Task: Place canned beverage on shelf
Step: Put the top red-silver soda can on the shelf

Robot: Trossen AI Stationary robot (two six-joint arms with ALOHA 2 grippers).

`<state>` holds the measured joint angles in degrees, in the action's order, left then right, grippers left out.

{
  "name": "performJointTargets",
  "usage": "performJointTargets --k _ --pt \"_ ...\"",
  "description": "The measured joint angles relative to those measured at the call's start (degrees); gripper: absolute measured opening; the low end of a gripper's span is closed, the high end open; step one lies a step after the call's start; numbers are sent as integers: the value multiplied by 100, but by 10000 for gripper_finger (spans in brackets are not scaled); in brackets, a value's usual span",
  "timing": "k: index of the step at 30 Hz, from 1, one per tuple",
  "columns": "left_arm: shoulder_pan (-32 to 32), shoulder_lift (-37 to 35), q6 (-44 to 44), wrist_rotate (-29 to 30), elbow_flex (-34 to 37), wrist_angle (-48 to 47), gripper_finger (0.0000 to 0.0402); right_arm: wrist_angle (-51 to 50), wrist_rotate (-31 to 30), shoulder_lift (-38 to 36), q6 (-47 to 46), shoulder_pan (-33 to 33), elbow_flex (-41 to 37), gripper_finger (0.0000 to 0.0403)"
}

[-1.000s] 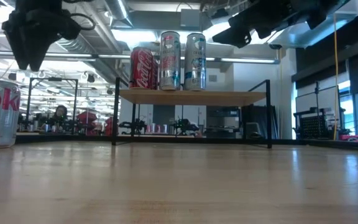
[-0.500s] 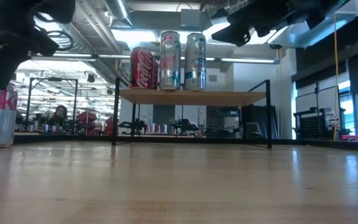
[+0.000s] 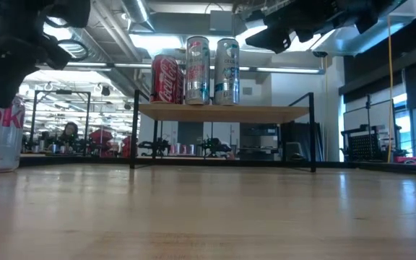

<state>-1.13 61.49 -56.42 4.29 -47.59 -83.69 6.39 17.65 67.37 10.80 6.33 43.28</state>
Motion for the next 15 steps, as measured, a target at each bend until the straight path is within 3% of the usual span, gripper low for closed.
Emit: performJointTargets --k 7,15 --pt "0 0 44 -213 -2 465 289 0 -2 0 12 2 1 365" --pt "-16 50 413 -289 13 1927 289 -2 -2 0 14 2 -1 365"
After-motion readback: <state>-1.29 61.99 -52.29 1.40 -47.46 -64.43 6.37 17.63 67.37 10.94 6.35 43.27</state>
